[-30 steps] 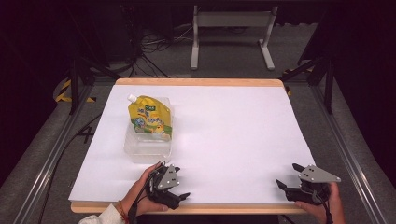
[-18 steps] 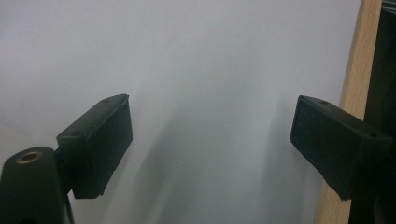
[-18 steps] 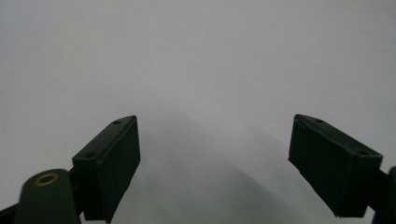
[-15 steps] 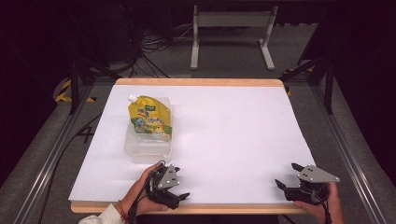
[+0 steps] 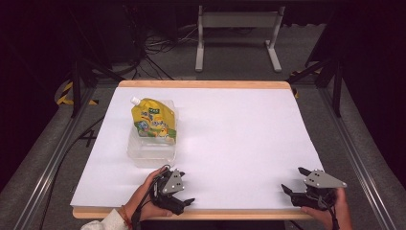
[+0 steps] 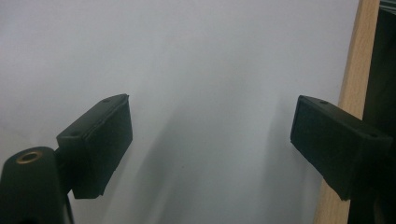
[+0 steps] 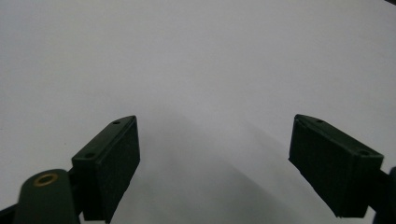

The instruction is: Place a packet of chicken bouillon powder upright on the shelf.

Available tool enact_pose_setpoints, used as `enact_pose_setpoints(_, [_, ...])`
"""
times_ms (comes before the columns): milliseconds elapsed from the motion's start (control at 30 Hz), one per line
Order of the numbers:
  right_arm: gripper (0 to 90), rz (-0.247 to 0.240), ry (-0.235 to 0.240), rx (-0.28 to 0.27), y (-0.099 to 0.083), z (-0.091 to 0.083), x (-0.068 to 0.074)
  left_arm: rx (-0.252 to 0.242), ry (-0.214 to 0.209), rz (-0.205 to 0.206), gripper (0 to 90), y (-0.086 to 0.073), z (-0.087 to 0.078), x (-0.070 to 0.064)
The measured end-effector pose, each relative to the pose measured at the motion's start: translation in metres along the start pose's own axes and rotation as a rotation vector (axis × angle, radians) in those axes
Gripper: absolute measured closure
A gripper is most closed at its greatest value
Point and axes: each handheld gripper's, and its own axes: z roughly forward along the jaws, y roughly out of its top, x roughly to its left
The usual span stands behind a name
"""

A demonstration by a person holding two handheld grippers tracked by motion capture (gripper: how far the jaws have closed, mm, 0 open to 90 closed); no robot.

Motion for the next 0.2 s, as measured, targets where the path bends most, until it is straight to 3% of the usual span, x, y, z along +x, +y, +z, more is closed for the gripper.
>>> enact_pose_setpoints(200, [16.8,-0.001,0.003,-0.006,0.0009,0.0011,-0.0006,0.003,-0.005,0.006,13.3,0.0005,0.0007,-0.0004])
